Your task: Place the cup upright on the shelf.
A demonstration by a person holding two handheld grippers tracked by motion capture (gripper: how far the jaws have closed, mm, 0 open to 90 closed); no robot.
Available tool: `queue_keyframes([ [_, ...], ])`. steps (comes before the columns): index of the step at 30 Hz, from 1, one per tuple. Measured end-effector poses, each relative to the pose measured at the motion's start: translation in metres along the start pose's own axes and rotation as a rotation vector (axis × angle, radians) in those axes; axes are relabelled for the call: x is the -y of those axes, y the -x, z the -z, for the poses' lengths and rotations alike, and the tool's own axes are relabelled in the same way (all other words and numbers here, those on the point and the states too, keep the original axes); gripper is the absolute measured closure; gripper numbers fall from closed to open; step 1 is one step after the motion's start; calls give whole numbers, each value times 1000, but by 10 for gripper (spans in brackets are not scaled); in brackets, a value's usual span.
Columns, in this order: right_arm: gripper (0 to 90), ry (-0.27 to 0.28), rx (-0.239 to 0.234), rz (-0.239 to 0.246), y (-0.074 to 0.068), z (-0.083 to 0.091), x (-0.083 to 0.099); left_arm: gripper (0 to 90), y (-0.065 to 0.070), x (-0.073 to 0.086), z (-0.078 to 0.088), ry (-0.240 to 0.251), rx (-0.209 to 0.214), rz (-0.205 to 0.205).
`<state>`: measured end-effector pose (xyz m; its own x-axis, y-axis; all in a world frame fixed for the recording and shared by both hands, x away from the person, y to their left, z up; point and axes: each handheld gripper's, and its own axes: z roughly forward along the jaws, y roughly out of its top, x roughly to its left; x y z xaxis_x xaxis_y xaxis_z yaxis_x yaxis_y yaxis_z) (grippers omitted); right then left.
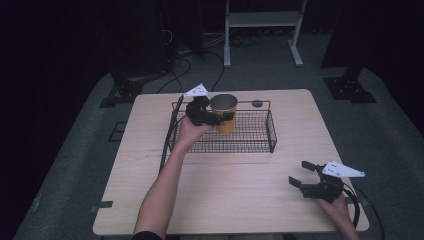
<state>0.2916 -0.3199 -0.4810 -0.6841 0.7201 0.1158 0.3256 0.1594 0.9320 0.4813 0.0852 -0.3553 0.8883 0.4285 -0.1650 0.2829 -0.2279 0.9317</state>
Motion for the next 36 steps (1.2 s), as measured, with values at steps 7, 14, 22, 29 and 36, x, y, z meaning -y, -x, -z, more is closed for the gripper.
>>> queue_keyframes([
  [7, 140, 0, -2, 0, 0, 0, 0, 135, -12, -7, -7, -11, -27, 11],
  [14, 140, 2, -4, -2, 0, 0, 0, 132, -21, -4, -15, -31, -56, 13],
  [22, 140, 2, -5, -2, 0, 0, 0, 131, -28, 3, -24, -45, -52, 20],
  [29, 140, 3, -5, -2, 0, 0, 0, 125, -36, 12, -29, -92, -44, 25],
  [36, 140, 3, -6, -4, 0, 0, 0, 119, -39, 18, -36, -144, -42, 25],
])
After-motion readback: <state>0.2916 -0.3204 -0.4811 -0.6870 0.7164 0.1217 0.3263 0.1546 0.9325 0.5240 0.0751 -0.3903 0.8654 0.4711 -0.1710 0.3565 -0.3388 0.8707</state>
